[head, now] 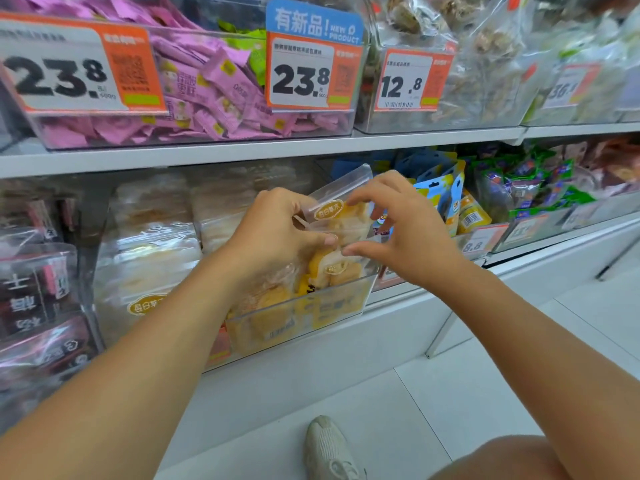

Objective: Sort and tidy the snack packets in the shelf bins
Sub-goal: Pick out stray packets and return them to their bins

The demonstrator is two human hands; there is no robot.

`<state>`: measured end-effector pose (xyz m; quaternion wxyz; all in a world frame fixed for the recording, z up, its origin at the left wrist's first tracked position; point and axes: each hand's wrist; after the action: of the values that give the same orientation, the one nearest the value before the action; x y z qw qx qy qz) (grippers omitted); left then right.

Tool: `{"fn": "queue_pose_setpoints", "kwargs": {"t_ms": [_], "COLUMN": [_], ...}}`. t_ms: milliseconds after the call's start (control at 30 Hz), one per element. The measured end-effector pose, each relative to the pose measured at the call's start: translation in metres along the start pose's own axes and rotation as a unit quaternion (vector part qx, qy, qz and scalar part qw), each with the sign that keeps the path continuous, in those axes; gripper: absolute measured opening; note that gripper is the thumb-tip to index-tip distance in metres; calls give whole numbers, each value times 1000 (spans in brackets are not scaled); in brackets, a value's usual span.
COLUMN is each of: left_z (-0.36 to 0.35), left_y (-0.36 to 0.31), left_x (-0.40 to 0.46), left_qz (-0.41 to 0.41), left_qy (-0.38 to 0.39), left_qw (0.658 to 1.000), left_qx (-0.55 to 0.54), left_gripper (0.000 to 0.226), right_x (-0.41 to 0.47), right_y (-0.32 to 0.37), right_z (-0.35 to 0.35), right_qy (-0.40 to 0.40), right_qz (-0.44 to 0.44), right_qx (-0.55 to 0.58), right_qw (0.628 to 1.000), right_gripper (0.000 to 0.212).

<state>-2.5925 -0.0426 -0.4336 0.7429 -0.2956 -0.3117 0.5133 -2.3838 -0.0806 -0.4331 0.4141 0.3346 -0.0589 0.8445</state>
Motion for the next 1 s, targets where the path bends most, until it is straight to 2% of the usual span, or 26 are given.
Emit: {"fn": "queue_pose_setpoints", "kwargs": {"t_ms": [133, 267, 367, 467, 533, 633, 733, 867, 1000], "left_z": [11, 9, 8, 10, 14, 24, 28, 33, 34], "left_y": [6, 13, 14, 10, 9, 10, 12, 15, 18], "left_x": [-2, -2, -3, -7, -10, -13, -17, -21, -29], "left_qz": [-17, -31, -24, -28, -35, -21, -1, 11, -5], "left_qy": [16, -1, 32, 43, 39, 65, 87, 112, 113], "left_qw": [999, 991, 976, 973, 972, 960, 946, 931, 932], "left_qx": [49, 130, 213, 227, 227, 272, 312, 346, 344], "left_gripper": [19, 17, 19, 20, 34, 37, 38, 41, 35], "right_x": [-2, -1, 4, 7, 11, 21, 29, 28, 25], "right_y": [1, 2, 4, 6, 10, 18, 25, 28, 27], "right_z": [-4, -4, -1, -7, -6, 4, 4, -9, -10], "right_qy": [62, 61, 139, 198, 204, 252, 281, 318, 234], "right_qz": [-35, -69, -59, -59, -53, -56, -44, -54, 33], "right_qx": [-13, 41, 27, 18, -10, -120, -209, -208, -141], "right_qw": [997, 995, 988, 978, 977, 959, 936, 923, 961], "right_gripper": [55, 49, 54, 31, 17, 16, 22, 26, 72]}}
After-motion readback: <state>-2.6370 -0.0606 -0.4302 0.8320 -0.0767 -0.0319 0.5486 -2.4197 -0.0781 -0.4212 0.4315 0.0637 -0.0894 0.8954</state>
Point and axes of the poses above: each hand's wrist, its own x-axis towards the middle knuckle, its own z-axis out of the back of the hand, y = z × x, and after that the axes turned 13 degrees about z, right-handed
